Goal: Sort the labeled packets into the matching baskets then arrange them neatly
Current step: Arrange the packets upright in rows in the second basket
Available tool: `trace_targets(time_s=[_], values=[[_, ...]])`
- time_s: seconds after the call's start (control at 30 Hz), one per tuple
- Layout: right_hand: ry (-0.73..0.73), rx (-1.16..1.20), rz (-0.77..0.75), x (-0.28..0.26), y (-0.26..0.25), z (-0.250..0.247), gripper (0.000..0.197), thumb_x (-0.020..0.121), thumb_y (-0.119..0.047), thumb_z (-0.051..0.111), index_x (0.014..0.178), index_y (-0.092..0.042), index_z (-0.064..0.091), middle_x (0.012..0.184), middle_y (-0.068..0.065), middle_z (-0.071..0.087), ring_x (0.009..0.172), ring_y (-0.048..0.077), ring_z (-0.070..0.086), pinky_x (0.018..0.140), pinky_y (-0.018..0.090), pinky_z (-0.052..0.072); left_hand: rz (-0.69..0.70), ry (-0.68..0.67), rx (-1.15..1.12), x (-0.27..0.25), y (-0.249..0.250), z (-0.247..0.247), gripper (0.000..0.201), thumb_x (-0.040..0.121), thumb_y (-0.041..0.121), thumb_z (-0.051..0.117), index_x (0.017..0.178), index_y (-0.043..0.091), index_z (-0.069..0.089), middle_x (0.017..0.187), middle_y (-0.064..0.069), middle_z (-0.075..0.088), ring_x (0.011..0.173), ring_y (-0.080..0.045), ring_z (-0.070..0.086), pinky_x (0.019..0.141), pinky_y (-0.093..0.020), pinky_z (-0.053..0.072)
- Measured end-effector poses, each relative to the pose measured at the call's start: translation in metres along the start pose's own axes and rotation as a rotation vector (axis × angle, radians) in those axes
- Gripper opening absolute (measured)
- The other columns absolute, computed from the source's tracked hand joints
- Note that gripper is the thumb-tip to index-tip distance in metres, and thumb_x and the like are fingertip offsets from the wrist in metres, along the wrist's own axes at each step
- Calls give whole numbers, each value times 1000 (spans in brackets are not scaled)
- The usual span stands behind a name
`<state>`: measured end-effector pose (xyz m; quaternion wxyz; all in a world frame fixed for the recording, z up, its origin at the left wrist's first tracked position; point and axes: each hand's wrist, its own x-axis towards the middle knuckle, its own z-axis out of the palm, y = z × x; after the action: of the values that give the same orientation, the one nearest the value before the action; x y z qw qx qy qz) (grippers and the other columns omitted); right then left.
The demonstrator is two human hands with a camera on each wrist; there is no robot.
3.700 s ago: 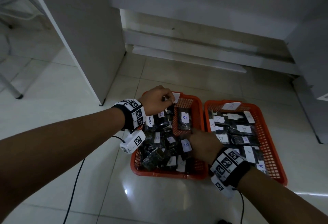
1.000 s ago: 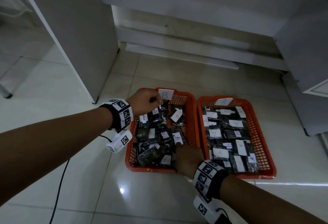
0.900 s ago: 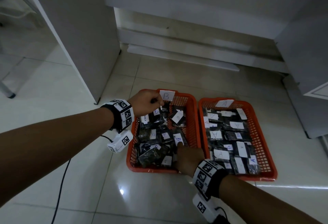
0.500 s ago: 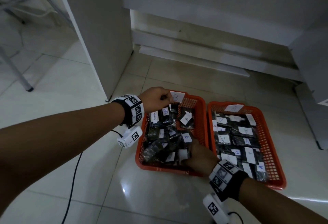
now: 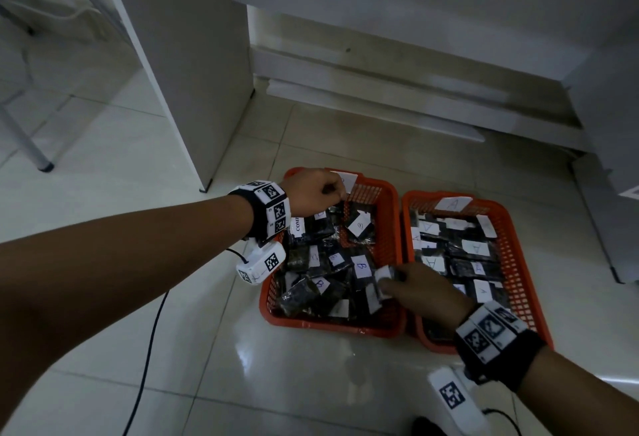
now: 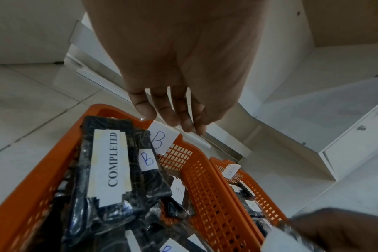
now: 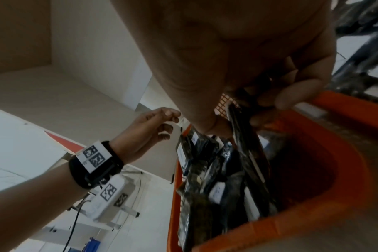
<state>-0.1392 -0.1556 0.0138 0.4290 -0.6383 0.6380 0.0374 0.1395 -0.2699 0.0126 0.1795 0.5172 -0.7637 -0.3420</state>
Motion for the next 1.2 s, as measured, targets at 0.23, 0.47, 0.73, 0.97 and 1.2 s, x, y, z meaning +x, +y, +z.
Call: trace_targets(time_s=[0.23, 0.47, 0.73, 0.97, 1.2], values=[[279, 215, -90, 35, -22, -17, 42, 100, -43, 50, 88, -5, 64, 63, 2, 50, 55, 16, 47, 60, 32, 35, 41, 24, 39, 4, -10, 9, 15, 99, 25, 62, 101, 25, 76, 104, 16, 67, 104, -5, 64, 82, -9, 44], [328, 419, -31, 107, -44, -11, 28, 96, -36, 56, 103, -11, 65, 90, 10, 71, 79, 29, 70, 67, 33, 52, 20, 133, 58, -7, -28, 5, 18, 94, 24, 67, 112, 21, 71, 107, 1, 60, 92, -9, 63, 85, -18, 47], [437, 58, -163, 130, -35, -22, 42, 100, -42, 62, 132, -16, 54, 110, -3, 63, 97, 20, 62, 85, 37, 52, -22, 222, 93, -23, -67, -14, 14, 94, 29, 64, 107, 29, 70, 101, 0, 63, 90, -10, 60, 72, -9, 36], [-30, -692, -427, 100, -8, -9, 55, 83, -38, 81, 131, -27, 55, 130, -2, 51, 106, 22, 63, 83, 41, 59, 10, 220, 60, -17, -63, -12, 11, 94, 24, 64, 102, 26, 71, 101, 0, 63, 91, -11, 62, 82, -24, 50], [-4, -981, -465, 84, -7, 15, 80, 86, -58, 72, 151, -20, 45, 146, 5, 51, 118, 30, 62, 97, 43, 51, 33, 169, 64, -9, -47, -5, 13, 96, 32, 62, 103, 26, 72, 103, 4, 61, 93, -13, 62, 85, -31, 53]])
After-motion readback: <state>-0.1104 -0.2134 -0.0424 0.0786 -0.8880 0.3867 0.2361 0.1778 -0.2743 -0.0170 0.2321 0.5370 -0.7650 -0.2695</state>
